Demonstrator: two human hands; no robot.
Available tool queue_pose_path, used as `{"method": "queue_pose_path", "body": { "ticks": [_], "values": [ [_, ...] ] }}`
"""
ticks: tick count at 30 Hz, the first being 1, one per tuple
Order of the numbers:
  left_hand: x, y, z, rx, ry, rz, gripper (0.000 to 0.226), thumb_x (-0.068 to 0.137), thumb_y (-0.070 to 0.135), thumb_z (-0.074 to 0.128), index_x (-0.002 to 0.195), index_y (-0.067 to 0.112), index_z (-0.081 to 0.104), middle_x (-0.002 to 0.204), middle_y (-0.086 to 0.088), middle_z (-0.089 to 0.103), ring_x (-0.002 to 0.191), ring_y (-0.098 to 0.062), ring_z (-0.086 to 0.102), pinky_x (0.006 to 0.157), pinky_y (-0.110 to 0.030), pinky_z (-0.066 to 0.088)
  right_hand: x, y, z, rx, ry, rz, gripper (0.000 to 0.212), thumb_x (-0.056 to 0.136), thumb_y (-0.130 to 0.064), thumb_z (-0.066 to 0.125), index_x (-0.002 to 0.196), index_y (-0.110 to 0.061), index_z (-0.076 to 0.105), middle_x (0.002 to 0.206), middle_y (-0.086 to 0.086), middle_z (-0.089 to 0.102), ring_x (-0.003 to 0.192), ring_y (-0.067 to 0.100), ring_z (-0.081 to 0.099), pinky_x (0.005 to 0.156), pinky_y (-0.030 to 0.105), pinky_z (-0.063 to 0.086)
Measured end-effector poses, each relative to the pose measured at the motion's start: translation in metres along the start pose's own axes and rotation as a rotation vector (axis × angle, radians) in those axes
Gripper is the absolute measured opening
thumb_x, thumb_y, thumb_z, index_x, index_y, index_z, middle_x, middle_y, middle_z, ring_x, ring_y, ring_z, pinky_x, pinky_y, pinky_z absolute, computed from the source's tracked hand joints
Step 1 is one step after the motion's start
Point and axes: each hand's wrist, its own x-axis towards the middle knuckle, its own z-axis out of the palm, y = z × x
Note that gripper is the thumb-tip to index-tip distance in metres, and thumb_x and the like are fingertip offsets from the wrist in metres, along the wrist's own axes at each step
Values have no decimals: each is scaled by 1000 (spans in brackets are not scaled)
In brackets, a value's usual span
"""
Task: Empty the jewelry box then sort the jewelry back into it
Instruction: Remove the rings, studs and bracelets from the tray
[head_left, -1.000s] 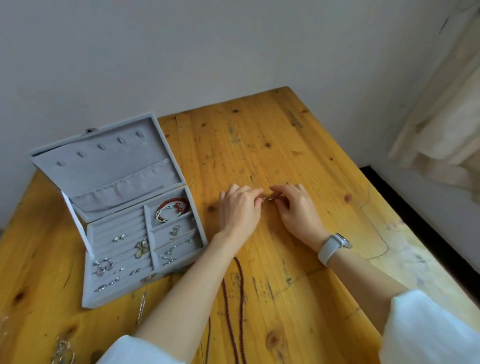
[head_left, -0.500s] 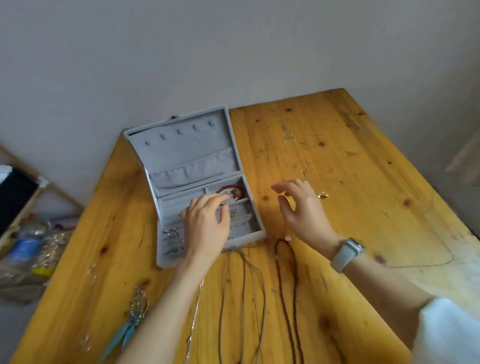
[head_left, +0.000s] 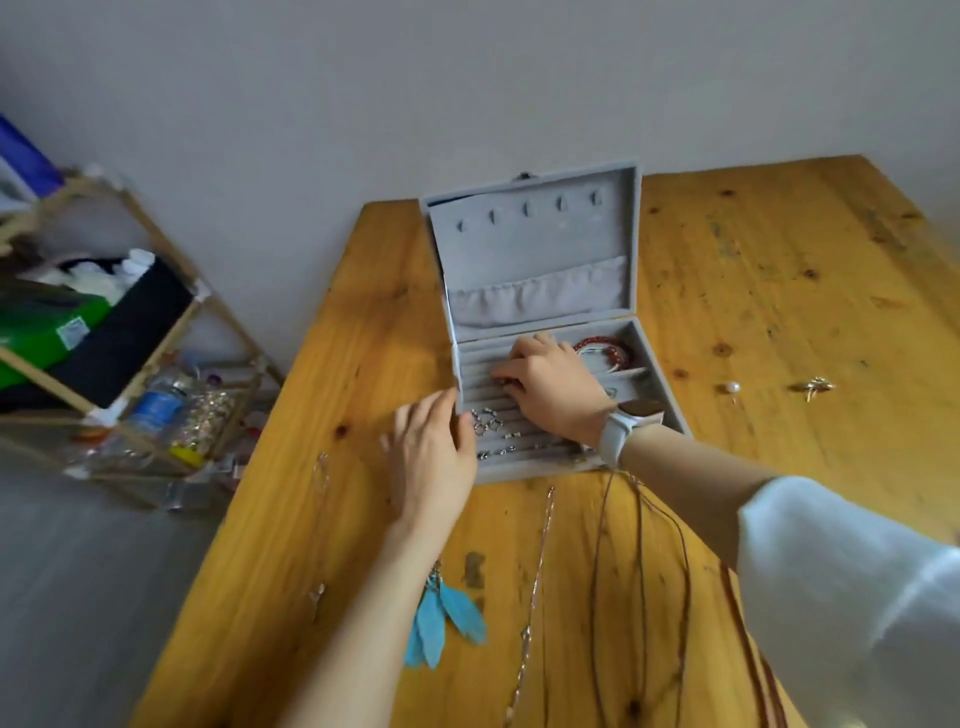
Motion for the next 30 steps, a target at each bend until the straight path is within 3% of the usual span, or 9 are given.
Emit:
{"method": "queue_pose_path", "body": {
  "ticks": [9,15,18,23,26,28,30],
  "values": [
    [22,17,3,169,91,198,18,70,12,73,88,13,72,89,-5,63,84,-30,56,68,-37,34,-6,4,-7,-31,-14,108,25,89,-25,51,111,-17,58,117,7,56,114,27,43,89,36,27],
    [38,26,13,245,-38,301,13,61,6,79,68,15,72,78,-1,62,79,-31,55,66,-34,24,-1,6,-11,-19,-29,105,21,86,-21,50,105,-15,57,115,7,54,111,26,42,87,35,28],
    [41,24,13,239,-19,322,12,63,10,80,70,18,73,75,1,62,77,-30,56,63,-33,16,-3,10,-11,36,30,98,17,85,-18,50,100,-12,57,109,7,59,107,26,45,84,33,28],
    [44,31,5,206,-72,261,7,81,24,67,86,21,72,88,4,69,92,-23,52,70,-32,17,-27,29,-25,365,202,132,13,82,-7,57,95,-8,61,89,4,60,90,25,51,82,36,41],
    [43,49,1,20,-78,216,4,81,21,66,84,20,68,84,5,70,89,-23,55,72,-32,24,-60,53,-45,384,319,171,13,83,-6,61,95,-7,64,81,-5,53,81,16,47,74,19,34],
    [37,74,1,-159,-120,226,6,80,15,65,85,17,69,79,7,68,84,-23,56,76,-36,39,-86,77,-57,320,369,215,12,81,-4,63,92,-6,66,78,-4,53,77,16,47,70,16,30],
    [25,108,5,-292,-202,236,10,81,13,64,89,16,69,74,14,60,83,-19,55,78,-37,44,-114,105,-67,283,391,300,12,81,-2,63,92,-5,67,77,-3,54,74,17,48,69,15,29]
  ]
}}
